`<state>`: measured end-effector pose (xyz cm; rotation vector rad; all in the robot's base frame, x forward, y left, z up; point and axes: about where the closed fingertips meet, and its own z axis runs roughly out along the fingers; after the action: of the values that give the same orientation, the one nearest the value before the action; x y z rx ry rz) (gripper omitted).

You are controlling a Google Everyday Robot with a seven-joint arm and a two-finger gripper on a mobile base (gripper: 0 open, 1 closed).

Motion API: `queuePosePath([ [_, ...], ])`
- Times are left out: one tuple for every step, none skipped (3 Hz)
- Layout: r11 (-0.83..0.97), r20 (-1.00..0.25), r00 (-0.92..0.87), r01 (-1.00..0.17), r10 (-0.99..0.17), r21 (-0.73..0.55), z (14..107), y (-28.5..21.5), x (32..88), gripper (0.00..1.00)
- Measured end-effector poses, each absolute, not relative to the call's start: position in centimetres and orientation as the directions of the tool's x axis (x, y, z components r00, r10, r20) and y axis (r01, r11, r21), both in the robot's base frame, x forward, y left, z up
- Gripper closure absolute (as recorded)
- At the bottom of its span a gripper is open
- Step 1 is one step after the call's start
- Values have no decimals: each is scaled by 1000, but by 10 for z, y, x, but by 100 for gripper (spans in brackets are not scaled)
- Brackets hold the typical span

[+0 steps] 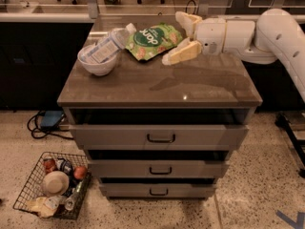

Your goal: Pick blue plastic bottle from white bowl and place on counter

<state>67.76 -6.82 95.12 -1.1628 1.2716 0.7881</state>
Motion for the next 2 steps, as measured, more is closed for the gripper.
queuePosePath([
  [268,-988,127,-952,-91,-147,934,-56,699,0],
  [268,-995,83,-959,-49,-93,923,-45,714,0],
])
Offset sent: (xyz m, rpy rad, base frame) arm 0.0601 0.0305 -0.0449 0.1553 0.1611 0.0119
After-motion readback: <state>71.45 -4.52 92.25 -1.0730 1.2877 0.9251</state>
